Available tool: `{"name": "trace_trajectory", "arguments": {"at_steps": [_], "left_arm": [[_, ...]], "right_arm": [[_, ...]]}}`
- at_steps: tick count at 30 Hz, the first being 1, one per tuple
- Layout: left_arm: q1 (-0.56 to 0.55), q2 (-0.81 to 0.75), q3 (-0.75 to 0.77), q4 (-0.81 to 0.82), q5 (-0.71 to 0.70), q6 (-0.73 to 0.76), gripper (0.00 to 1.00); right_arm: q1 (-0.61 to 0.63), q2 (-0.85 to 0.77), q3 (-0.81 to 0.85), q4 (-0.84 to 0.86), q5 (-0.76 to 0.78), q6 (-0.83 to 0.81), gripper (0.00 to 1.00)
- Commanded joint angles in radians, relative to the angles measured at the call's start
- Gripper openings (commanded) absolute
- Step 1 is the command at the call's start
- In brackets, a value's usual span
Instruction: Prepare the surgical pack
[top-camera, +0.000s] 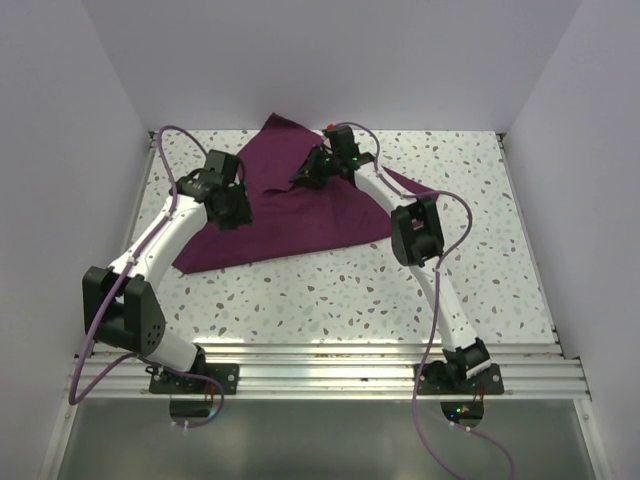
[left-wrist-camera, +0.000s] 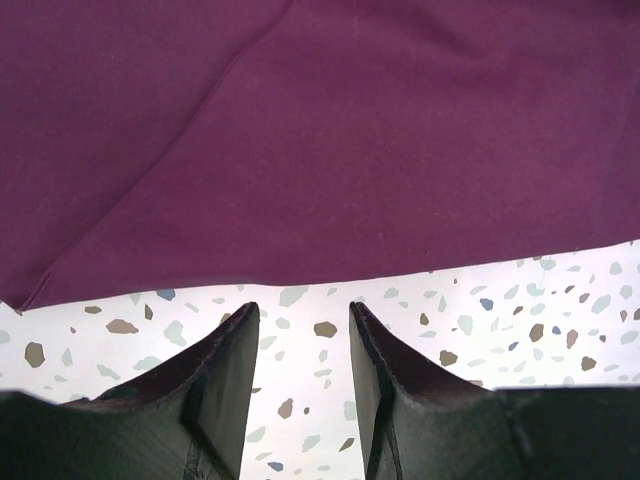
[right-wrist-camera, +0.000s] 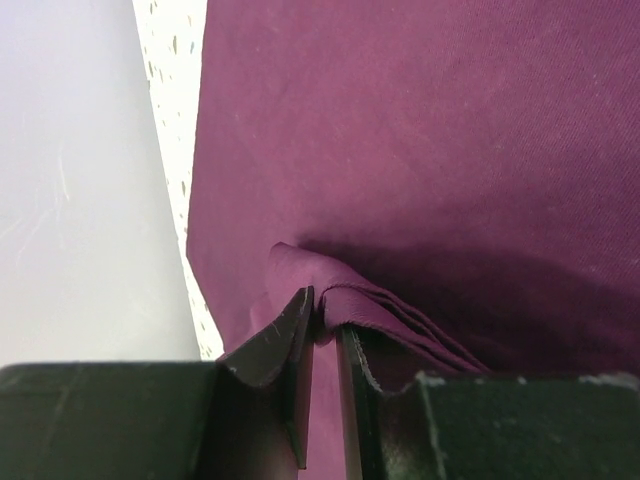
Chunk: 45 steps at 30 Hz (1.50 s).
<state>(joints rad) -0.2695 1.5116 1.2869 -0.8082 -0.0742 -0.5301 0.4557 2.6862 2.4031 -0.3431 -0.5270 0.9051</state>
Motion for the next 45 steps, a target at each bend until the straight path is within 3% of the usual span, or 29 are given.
{"name": "trace_trajectory", "arguments": {"at_steps": [1, 8, 14, 17, 24, 27, 30, 31, 34, 36, 38, 41, 45], "left_arm": [[0.001, -0.005, 0.023, 0.034, -0.001, 0.007, 0.45], [0.003, -0.011, 0.014, 0.029, -0.006, 0.010, 0.45], [0.003, 0.005, 0.015, 0.033, 0.005, 0.010, 0.45], [0.003, 0.015, 0.019, 0.035, 0.002, 0.015, 0.45], [0.029, 0.048, 0.040, 0.032, -0.004, 0.042, 0.50], [0.050, 0.064, 0.026, 0.058, 0.051, 0.047, 0.50], [0.069, 0.099, 0.008, 0.069, 0.123, 0.042, 0.36], [0.076, 0.108, 0.003, 0.067, 0.129, 0.038, 0.25], [0.093, 0.147, -0.018, 0.054, 0.131, 0.019, 0.13], [0.113, 0.177, -0.027, 0.043, 0.129, 0.004, 0.07], [0.127, 0.182, -0.049, 0.050, 0.120, 0.004, 0.06], [0.156, 0.188, -0.070, 0.063, 0.096, 0.016, 0.00], [0.182, 0.211, -0.112, 0.093, 0.077, 0.036, 0.00]], "right_arm": [[-0.006, 0.011, 0.066, 0.027, -0.030, 0.020, 0.18], [-0.006, 0.050, 0.091, 0.075, -0.028, 0.054, 0.23], [-0.011, 0.092, 0.178, 0.095, -0.022, 0.072, 0.38], [-0.029, 0.097, 0.205, 0.139, -0.022, 0.106, 0.62], [-0.126, -0.047, 0.133, 0.038, -0.024, 0.011, 0.68], [-0.181, -0.185, 0.001, -0.088, -0.002, -0.102, 0.65], [-0.227, -0.304, -0.192, -0.192, 0.001, -0.255, 0.59], [-0.245, -0.384, -0.244, -0.213, 0.007, -0.291, 0.56], [-0.287, -0.516, -0.460, -0.226, 0.027, -0.368, 0.40], [-0.310, -0.566, -0.634, -0.192, 0.010, -0.371, 0.23], [-0.354, -0.611, -0.772, -0.136, -0.025, -0.362, 0.07], [-0.391, -0.640, -0.878, -0.099, -0.036, -0.364, 0.00], [-0.403, -0.635, -0.941, -0.096, -0.021, -0.403, 0.00]]}}
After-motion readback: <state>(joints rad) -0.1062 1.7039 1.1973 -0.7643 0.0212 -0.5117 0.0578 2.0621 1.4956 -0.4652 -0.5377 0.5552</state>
